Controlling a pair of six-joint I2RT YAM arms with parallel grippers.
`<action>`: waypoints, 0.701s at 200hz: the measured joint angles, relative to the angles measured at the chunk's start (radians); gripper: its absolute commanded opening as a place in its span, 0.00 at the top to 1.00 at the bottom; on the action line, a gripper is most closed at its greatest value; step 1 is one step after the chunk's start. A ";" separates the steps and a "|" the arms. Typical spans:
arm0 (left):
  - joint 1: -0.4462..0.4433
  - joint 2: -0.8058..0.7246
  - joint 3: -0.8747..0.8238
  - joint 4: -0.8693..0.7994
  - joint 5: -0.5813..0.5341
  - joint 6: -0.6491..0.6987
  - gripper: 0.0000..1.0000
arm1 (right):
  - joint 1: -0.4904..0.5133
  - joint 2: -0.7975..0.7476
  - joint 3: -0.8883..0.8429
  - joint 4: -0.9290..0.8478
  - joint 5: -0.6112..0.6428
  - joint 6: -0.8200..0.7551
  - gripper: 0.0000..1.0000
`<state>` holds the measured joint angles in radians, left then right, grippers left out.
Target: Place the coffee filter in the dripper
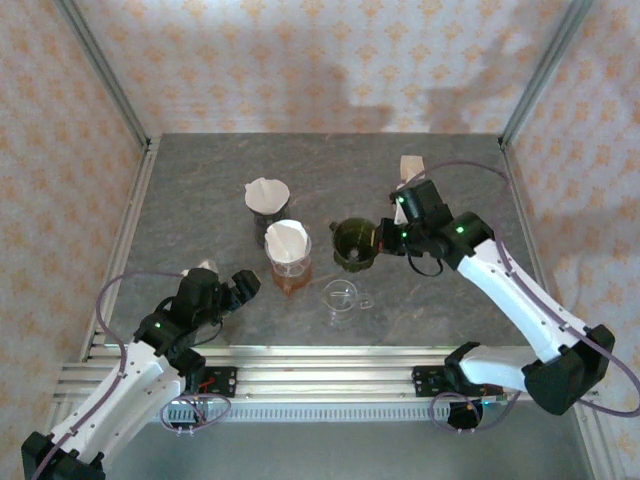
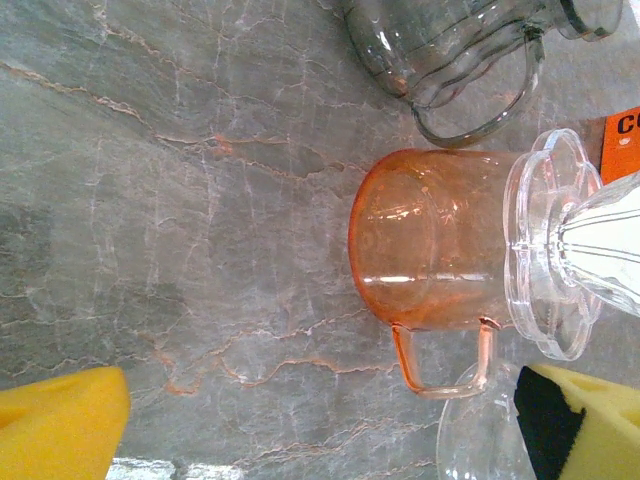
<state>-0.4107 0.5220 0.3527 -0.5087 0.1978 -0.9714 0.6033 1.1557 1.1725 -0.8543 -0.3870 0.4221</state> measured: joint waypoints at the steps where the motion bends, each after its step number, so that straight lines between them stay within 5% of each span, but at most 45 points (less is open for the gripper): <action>1: 0.000 0.000 0.000 0.000 0.000 0.000 0.00 | 0.003 -0.002 -0.001 -0.003 -0.001 0.002 1.00; 55: 0.000 0.004 0.000 0.000 0.000 0.000 0.00 | 0.114 -0.008 -0.026 -0.020 -0.014 0.054 1.00; 140: 0.000 0.004 0.000 0.000 0.000 0.000 0.00 | 0.140 -0.006 -0.121 0.002 -0.009 0.093 1.00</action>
<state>-0.4107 0.5262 0.3527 -0.5083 0.1974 -0.9714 0.7437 1.1500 1.0519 -0.8524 -0.3962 0.5148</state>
